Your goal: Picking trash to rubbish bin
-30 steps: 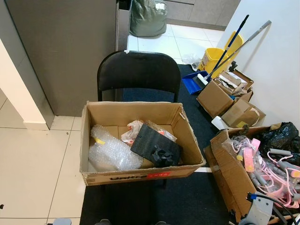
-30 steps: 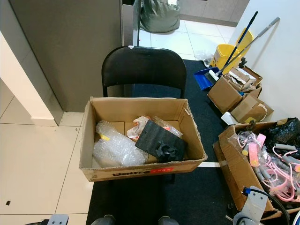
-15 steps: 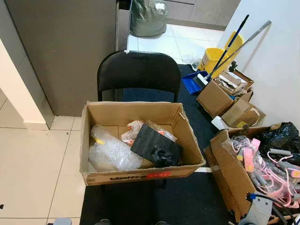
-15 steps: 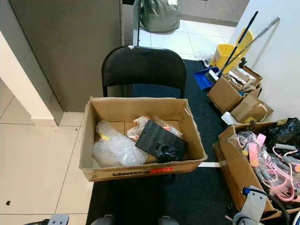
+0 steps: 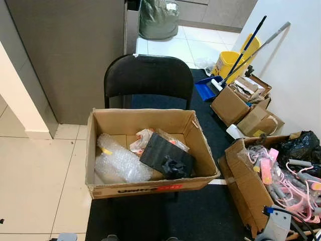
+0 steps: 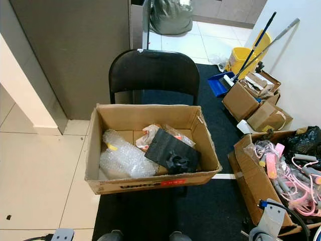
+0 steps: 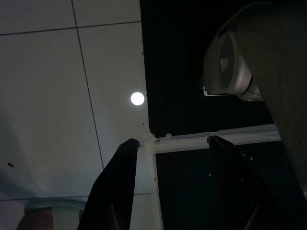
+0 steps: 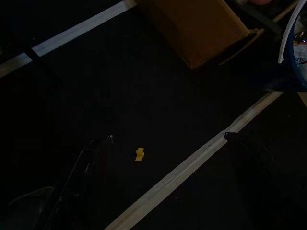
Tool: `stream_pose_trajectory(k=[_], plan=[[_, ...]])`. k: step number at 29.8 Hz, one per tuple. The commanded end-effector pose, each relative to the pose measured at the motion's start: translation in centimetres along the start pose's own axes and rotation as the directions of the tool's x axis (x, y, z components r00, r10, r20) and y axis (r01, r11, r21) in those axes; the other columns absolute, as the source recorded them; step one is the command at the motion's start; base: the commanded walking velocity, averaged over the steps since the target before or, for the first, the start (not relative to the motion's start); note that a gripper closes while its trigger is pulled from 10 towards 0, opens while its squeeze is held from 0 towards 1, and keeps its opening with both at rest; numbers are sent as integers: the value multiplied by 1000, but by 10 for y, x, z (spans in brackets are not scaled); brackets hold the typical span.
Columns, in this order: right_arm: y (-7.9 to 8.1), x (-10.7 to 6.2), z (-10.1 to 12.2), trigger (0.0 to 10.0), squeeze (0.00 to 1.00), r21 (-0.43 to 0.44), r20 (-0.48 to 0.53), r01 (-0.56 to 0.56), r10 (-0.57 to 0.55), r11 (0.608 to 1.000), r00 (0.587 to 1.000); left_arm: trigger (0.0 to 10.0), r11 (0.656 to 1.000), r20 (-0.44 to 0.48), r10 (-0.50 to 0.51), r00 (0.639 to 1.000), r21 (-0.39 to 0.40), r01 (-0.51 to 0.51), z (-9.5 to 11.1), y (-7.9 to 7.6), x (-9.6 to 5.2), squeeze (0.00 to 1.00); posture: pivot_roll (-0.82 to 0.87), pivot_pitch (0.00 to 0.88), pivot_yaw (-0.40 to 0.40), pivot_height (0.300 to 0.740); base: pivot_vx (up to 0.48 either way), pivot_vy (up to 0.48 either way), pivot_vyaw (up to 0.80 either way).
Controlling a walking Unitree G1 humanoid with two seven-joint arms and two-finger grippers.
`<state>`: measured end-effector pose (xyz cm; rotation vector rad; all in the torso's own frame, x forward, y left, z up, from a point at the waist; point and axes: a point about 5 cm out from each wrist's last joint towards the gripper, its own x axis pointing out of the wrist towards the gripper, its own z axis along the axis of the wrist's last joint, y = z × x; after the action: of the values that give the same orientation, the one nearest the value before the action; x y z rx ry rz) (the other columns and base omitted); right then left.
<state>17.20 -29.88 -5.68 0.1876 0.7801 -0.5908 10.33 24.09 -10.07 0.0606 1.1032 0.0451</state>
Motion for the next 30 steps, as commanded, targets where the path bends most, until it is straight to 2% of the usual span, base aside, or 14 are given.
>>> stream_pose_trajectory(k=[1,19,27,30], plan=[[-3,-2,-8,10000,0,2,-34,9,-9,1000,999,10000,1000,-35,-7,999,2,7,-10,-2,-2,0,48,152,-125,740,0,0,0],[-6,-2,-11,10000,0,0,-42,11,-11,1000,999,10000,1000,-36,-11,999,6,11,-9,-3,-1,0,48,156,-125,740,0,0,0],[-4,-1,-7,10000,0,11,-34,16,-16,1000,999,10000,999,-35,-33,999,26,34,-5,-8,1,0,55,121,-61,740,0,0,0],[4,-1,-9,10000,0,33,-39,7,-6,999,999,10000,997,-35,-47,998,61,50,-2,-10,2,0,56,104,-24,740,0,0,0]])
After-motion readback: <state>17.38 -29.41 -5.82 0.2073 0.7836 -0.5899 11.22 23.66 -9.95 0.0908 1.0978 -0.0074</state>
